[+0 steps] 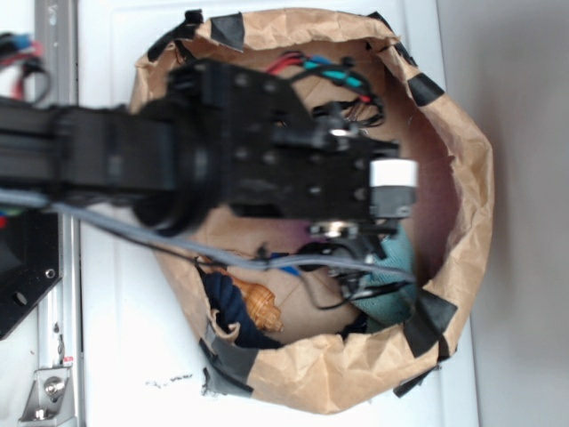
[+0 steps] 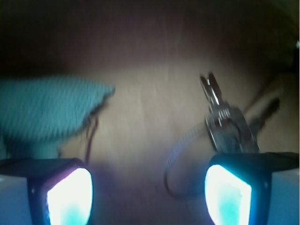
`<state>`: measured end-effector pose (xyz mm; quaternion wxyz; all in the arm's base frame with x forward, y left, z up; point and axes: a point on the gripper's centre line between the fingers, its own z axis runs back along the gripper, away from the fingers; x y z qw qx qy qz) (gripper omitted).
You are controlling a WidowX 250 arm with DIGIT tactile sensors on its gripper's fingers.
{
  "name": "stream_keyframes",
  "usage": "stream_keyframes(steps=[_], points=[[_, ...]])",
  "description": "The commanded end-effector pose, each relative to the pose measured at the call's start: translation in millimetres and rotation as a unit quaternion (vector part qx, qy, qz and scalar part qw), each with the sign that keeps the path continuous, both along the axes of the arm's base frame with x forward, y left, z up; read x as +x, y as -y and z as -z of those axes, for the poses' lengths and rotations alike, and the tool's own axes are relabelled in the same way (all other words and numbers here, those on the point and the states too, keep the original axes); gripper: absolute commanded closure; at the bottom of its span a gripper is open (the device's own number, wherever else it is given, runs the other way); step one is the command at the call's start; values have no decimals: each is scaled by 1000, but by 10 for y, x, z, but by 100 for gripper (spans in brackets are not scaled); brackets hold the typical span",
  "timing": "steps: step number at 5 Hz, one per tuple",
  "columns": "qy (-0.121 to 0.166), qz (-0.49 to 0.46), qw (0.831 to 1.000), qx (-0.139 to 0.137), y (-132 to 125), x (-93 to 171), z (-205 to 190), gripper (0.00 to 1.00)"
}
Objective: Grab the silver keys.
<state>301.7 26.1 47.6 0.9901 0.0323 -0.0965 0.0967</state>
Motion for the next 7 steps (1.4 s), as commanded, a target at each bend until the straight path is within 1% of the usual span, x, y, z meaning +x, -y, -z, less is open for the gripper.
stream_keyframes(steps=[1, 2, 3, 4, 5, 6, 7], points=[[24, -50, 998, 21, -220, 174, -16, 0], [22, -53, 997, 52, -228, 153, 108, 27], [50, -58, 993, 93, -247, 110, 104, 100], [83, -69, 989, 96, -278, 115, -6, 100], [111, -71, 986, 103, -303, 86, -75, 100], [118, -69, 985, 104, -310, 72, -95, 100], [118, -68, 985, 105, -321, 75, -90, 100]])
